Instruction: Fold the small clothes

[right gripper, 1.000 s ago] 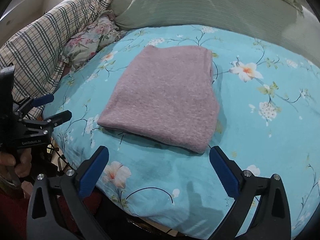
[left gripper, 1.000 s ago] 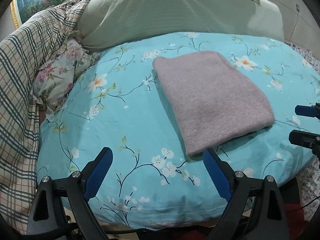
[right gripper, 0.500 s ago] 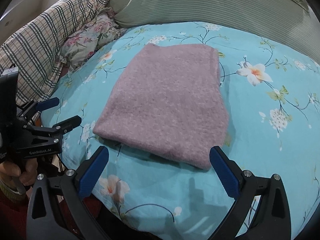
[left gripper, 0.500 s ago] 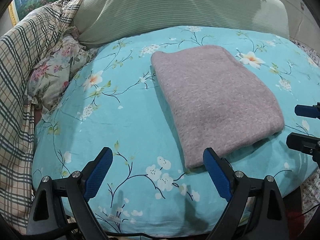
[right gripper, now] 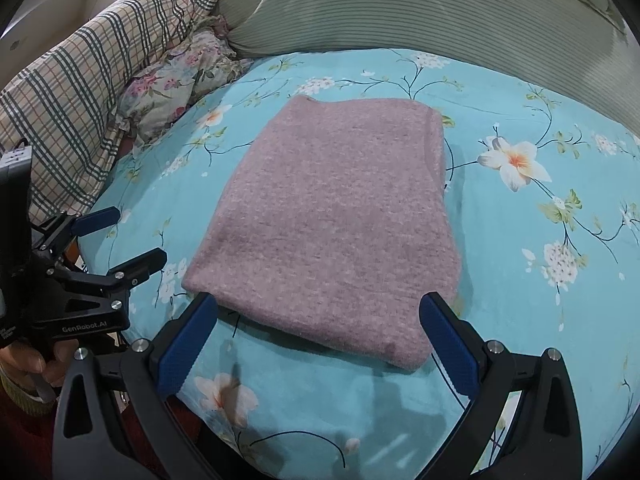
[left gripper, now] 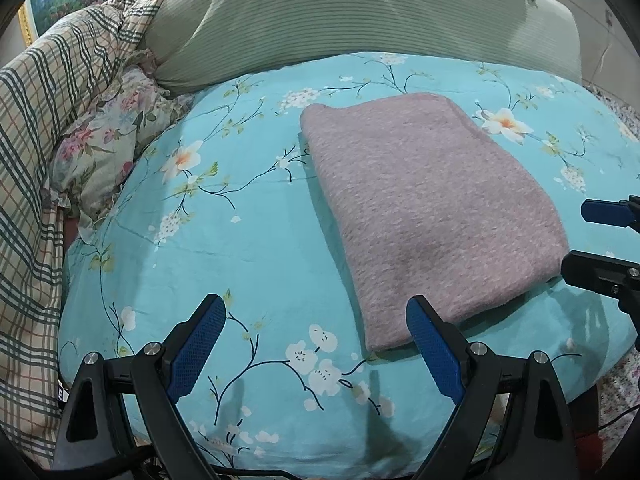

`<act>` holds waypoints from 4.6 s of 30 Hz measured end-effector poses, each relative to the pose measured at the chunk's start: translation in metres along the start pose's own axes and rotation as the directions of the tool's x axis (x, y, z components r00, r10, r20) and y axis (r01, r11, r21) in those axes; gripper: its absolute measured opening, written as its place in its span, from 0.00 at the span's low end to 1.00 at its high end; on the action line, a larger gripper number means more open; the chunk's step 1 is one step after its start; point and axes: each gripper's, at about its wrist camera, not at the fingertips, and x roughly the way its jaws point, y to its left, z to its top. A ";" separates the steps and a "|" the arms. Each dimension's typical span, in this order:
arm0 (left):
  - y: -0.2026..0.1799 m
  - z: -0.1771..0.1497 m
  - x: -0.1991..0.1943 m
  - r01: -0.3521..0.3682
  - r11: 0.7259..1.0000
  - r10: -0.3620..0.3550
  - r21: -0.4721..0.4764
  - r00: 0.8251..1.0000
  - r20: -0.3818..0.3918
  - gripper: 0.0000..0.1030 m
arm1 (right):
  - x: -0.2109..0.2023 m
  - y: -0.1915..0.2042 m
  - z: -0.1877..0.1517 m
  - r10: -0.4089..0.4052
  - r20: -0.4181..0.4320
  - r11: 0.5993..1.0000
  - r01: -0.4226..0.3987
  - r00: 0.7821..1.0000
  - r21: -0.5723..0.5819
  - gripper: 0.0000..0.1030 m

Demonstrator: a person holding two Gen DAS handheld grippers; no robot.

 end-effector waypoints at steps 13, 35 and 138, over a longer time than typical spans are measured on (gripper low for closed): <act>0.000 0.007 -0.007 0.015 0.999 -0.014 -0.033 1.000 0.011 0.90 | -0.002 0.013 0.001 -0.005 -0.008 0.999 0.005 1.000 -0.033 0.98; -0.009 -0.003 -0.032 0.012 0.999 -0.011 -0.031 0.999 0.038 0.90 | -0.020 0.007 -0.012 -0.017 0.011 1.000 0.017 1.000 -0.026 0.98; -0.012 0.002 -0.032 0.006 1.000 -0.006 -0.005 0.998 0.056 0.90 | -0.022 0.012 -0.005 -0.014 0.016 1.000 0.014 1.000 -0.006 0.99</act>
